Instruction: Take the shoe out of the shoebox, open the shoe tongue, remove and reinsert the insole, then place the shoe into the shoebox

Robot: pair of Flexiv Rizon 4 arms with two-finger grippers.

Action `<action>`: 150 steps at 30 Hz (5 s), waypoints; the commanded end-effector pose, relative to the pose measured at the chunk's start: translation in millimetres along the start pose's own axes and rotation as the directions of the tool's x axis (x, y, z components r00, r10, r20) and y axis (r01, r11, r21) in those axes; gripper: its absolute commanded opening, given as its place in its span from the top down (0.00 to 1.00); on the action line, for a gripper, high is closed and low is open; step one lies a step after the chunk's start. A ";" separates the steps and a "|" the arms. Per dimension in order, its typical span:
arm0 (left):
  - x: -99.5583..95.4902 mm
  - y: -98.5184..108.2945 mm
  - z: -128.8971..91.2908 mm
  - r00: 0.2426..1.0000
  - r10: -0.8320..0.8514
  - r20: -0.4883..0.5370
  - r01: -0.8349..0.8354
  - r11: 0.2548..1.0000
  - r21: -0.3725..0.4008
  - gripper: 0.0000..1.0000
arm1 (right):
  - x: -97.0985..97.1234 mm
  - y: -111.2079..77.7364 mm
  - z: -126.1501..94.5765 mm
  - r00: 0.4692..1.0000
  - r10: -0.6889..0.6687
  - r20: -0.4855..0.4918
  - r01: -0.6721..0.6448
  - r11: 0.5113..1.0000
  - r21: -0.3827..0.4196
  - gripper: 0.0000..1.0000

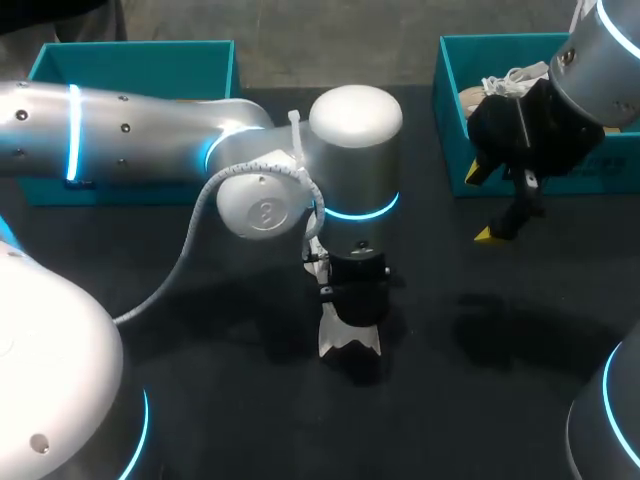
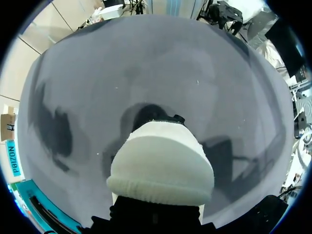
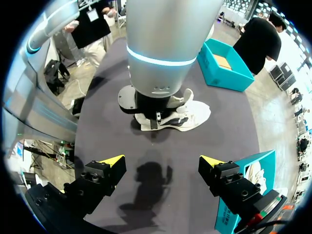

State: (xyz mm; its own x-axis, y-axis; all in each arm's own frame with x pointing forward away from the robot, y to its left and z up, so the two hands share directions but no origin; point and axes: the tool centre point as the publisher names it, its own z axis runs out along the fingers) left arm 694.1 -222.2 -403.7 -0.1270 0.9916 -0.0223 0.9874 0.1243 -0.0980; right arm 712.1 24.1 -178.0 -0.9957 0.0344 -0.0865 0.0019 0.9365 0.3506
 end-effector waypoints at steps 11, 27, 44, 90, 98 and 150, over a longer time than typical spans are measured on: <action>0.5 10.7 -27.2 0.998 -0.041 0.050 0.044 0.998 -0.044 1.00 | -0.5 1.3 1.3 1.000 0.002 -0.001 -0.002 1.000 0.003 0.00; -1.7 22.5 -40.6 0.988 -0.119 0.096 0.140 0.956 -0.257 1.00 | -0.5 1.3 1.3 1.000 0.002 -0.001 -0.002 1.000 0.003 0.00; 1.6 52.1 -77.3 0.979 -0.148 0.141 0.186 0.932 -0.310 1.00 | -0.5 1.3 1.3 1.000 0.002 -0.001 -0.002 1.000 0.003 0.00; 3.3 50.4 -74.4 0.977 -0.160 0.139 0.199 0.920 -0.337 0.86 | -13.5 -55.0 -89.8 1.000 -0.022 0.010 0.021 0.997 0.074 0.00; 1.5 50.6 -71.8 0.981 -0.157 0.111 0.186 0.922 -0.341 0.00 | -13.5 -55.0 -89.8 1.000 -0.022 0.010 0.021 0.997 0.074 0.00; -1.8 99.5 -160.6 0.997 -0.064 0.033 0.071 0.944 -0.323 0.03 | -13.5 -55.0 -89.8 1.000 -0.022 0.010 0.021 0.997 0.074 0.00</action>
State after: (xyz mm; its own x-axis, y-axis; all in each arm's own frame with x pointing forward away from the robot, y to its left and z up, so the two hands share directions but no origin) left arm 804.6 -209.7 -259.0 -0.1900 0.9805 -0.0502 0.9550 0.1965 0.2223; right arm 714.8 -60.4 -112.6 -0.9940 0.0179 -0.1078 -0.0132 0.9596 0.2811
